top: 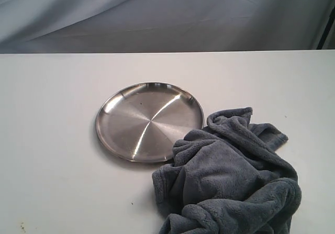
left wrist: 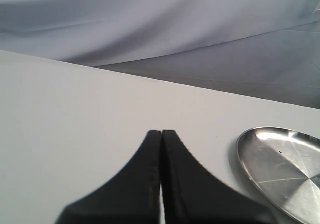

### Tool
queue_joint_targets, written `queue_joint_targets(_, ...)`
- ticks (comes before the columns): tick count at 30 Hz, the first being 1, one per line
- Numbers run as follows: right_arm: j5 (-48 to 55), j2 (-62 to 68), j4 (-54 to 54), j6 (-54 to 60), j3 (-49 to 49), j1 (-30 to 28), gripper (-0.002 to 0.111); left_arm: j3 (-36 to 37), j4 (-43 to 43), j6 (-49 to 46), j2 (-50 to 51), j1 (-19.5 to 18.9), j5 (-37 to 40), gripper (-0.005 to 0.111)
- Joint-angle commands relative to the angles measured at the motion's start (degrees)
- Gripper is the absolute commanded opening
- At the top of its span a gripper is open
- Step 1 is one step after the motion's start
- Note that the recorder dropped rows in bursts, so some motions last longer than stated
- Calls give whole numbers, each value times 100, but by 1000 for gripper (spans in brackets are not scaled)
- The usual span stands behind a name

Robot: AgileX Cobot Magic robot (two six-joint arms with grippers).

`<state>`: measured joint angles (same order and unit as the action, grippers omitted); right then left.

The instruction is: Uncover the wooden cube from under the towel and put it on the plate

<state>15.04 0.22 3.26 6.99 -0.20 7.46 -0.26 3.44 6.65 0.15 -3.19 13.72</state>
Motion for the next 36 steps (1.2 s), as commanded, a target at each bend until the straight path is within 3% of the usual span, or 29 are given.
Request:
queue_joint_targets(1,-92,-22,73,21,20,16,0,26,26,21,-15,42,-44,0)
queue_joint_targets(12,-787,-22,-642,11,20,16,0,26,26,21,-15,42,-44,0)
queue_joint_targets(35,-728,-22,-642,11,20,16,0,26,26,21,-15,42,-44,0)
queue_joint_targets(36,-728,-22,-632,11,20,16,0,26,-344,-117,-15,42,-335,0)
